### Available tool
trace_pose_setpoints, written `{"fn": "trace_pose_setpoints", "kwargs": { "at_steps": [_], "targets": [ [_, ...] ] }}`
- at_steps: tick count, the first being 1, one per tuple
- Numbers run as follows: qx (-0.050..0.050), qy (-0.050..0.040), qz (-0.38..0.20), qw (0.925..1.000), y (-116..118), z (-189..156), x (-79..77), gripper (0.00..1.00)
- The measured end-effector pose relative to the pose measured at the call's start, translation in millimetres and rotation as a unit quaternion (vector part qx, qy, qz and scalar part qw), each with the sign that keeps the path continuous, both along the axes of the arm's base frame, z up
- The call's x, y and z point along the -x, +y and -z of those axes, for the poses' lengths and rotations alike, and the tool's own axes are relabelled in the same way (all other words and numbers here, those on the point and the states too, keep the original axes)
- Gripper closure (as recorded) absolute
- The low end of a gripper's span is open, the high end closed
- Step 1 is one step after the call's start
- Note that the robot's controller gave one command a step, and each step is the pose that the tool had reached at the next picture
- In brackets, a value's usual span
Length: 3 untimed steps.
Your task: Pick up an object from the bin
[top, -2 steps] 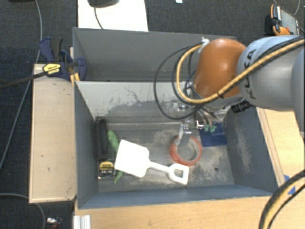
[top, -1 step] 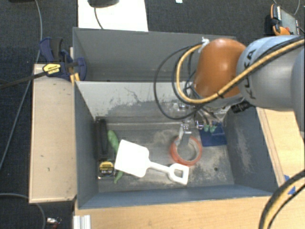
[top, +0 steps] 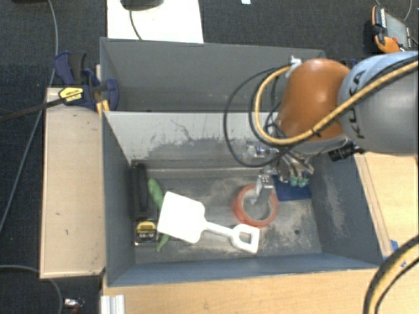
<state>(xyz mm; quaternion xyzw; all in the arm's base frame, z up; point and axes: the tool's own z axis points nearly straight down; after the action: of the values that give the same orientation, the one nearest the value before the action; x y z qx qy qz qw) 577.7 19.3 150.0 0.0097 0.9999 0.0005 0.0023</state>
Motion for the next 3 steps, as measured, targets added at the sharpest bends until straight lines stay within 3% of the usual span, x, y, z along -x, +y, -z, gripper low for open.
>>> {"fn": "trace_pose_setpoints", "kwargs": {
  "at_steps": [1, 2, 3],
  "targets": [
    [0.0, -0.0004, -0.093, 0.9957, 4, 33, -7.8, 0.0],
    [-0.001, -0.0006, 0.077, 0.997, -9, 37, 0.0, 0.0],
    [0.0, 0.0003, -0.074, 0.9972, -20, 72, -2.5, 0.0]
  ]
}}
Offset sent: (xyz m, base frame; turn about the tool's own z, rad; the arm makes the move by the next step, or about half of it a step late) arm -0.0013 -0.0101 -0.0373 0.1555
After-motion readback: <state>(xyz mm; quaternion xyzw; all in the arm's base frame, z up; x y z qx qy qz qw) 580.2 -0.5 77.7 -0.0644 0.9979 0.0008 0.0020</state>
